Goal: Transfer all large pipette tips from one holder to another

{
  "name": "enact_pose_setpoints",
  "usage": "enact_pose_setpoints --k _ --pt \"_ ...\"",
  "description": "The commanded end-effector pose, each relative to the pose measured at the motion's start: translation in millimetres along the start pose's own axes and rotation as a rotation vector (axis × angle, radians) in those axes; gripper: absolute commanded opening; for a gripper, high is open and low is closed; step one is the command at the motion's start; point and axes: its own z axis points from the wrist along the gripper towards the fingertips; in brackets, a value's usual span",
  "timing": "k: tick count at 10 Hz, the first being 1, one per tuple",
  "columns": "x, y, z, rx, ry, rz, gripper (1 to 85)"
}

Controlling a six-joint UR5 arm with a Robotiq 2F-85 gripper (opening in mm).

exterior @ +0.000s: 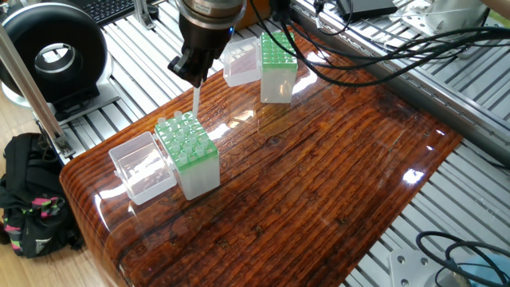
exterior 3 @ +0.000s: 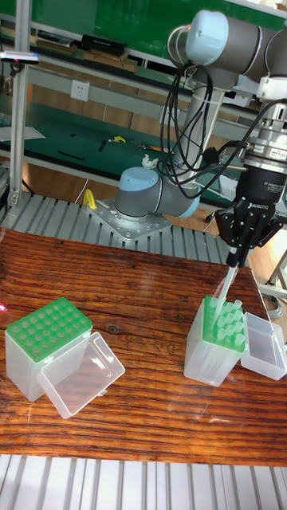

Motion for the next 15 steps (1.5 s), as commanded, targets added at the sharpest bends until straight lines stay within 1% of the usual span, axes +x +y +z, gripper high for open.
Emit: enact_pose_setpoints --k 1,3,4,5,6,9,11,13,15 --pt "-6.4 -0.4 1.6 -0.007 -0.002 0.002 1.0" --pt "-6.5 0.1 5.2 -0.008 -0.002 0.004 1.0" --pt "-3.2 4.4 6.8 -0.011 0.001 0.007 1.0" --pt "1.2 8.4 7.8 -0.003 0.000 0.013 1.0" --pt "3.3 9.3 7.1 0.001 0.001 0.015 1.0" --pt "3.2 8.1 6.4 0.004 0.002 0.014 1.0" --pt "3.3 9.2 1.2 0.000 0.000 0.013 1.0" --pt "6.4 9.6 -5.9 -0.003 0.009 0.010 1.0" --pt "9.2 8.8 -7.6 -0.004 0.015 0.009 1.0"
